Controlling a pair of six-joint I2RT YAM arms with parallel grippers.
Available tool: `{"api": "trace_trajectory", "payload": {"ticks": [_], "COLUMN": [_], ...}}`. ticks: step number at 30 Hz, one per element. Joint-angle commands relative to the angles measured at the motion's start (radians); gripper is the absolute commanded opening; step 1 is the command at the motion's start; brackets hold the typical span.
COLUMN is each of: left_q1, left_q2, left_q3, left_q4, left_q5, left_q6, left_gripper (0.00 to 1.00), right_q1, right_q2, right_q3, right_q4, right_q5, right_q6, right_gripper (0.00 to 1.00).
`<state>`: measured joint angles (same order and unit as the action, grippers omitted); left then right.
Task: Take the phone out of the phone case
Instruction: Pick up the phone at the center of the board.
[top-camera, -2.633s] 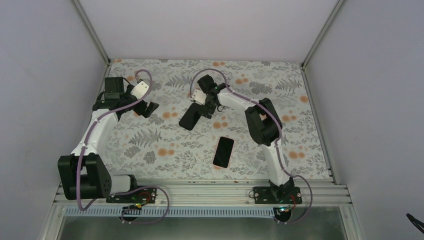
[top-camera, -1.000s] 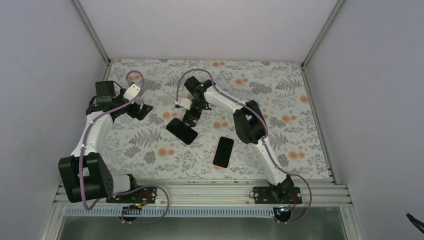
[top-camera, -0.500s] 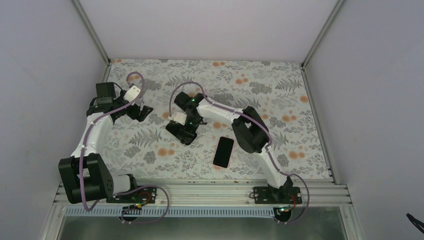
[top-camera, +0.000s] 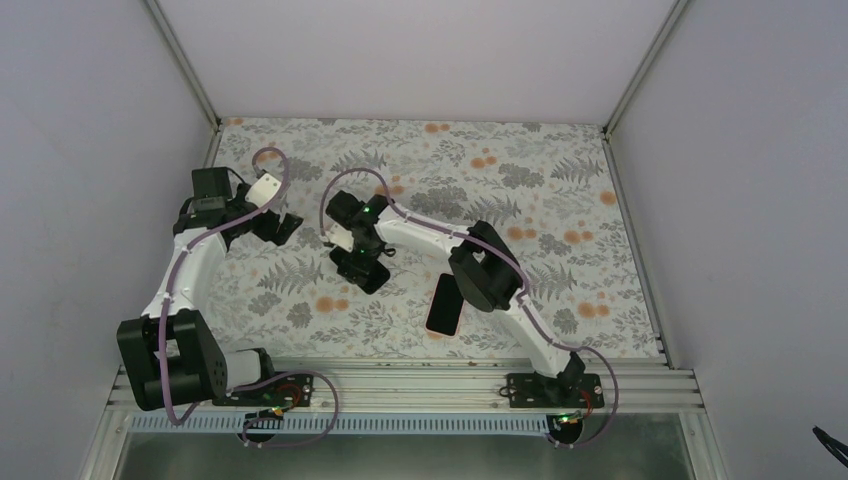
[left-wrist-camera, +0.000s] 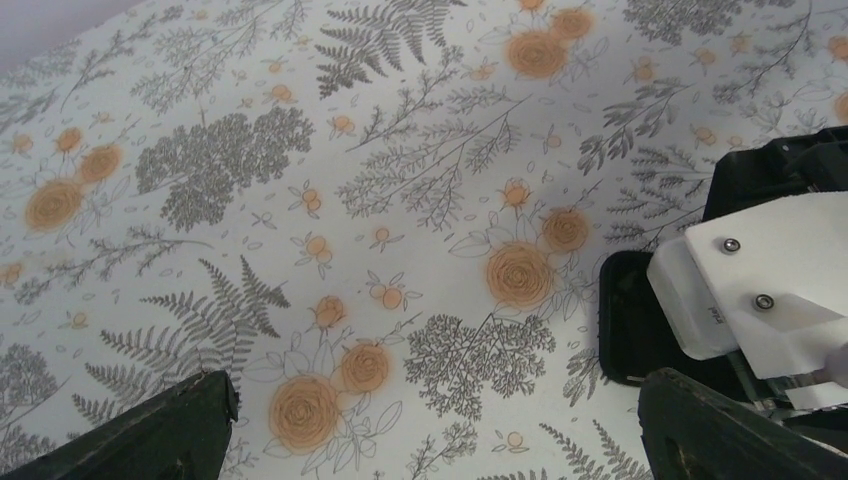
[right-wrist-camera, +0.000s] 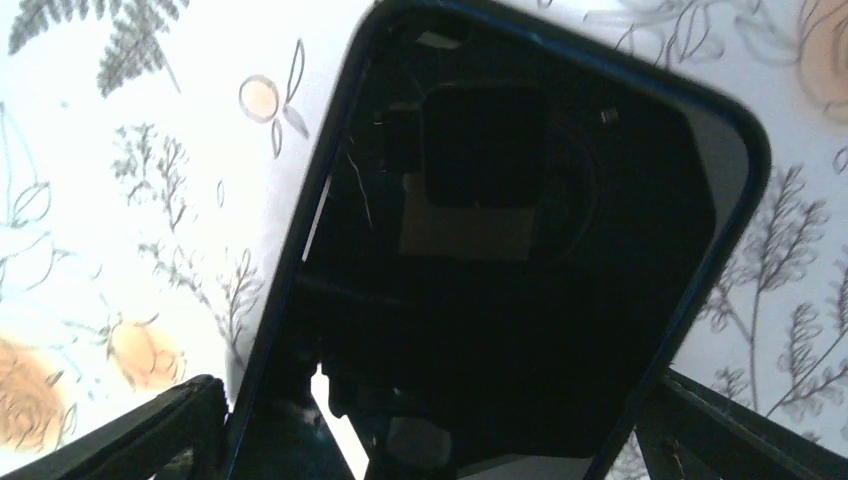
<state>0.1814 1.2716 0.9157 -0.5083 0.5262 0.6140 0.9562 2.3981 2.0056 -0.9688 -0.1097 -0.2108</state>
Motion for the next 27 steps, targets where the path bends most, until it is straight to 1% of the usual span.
{"api": "trace_trajectory", "payload": {"ticks": [1,5,10,13,16,19,20,25,27], "left_q1": [0.006,0.007,0.010,0.010,0.010,0.010,0.010,0.010,0.008], "left_q2": [-0.032,-0.056,-0.058,-0.049,-0.034,-0.025,-0.023,-0.005,0.028], "left_q3": [-0.021,-0.027,-0.022,-0.019,-0.008,0.008,0.011,0.021,0.032], "left_q4": [0.005,0.004,-0.002,-0.005,-0.006,-0.012,-0.014,-0.023,-0.049], "left_q5": [-0.046,-0.069,-0.070,-0.057,-0.046,-0.032,-0.027,-0.011,0.037], "left_q6": [0.000,0.005,0.003,-0.001,-0.006,-0.009,-0.011,-0.003,0.010], "left_gripper": [1.00,1.00,1.00,1.00,1.00,1.00,1.00,1.00,1.00], "right_q1": [0.015,0.016,0.015,0.011,-0.004,-0.021,-0.026,-0.060,-0.073], "right_q2": [0.178,0.160,0.076,0.037,0.031,0.039,0.038,0.007,-0.035], "right_q3": [-0.057,-0.149,-0.342,-0.435,-0.482,-0.494,-0.495,-0.509,-0.526], "right_q4": [-0.058,-0.027,0.038,0.069,0.084,0.089,0.092,0.134,0.186], "right_q5": [0.046,0.145,0.239,0.239,0.233,0.228,0.230,0.257,0.269], "right_q6": [0.037,0.040,0.036,0.035,0.031,0.029,0.030,0.018,0.001], "right_gripper": [1.00,1.00,1.00,0.96,0.86,0.74,0.72,0.68,0.66]}}
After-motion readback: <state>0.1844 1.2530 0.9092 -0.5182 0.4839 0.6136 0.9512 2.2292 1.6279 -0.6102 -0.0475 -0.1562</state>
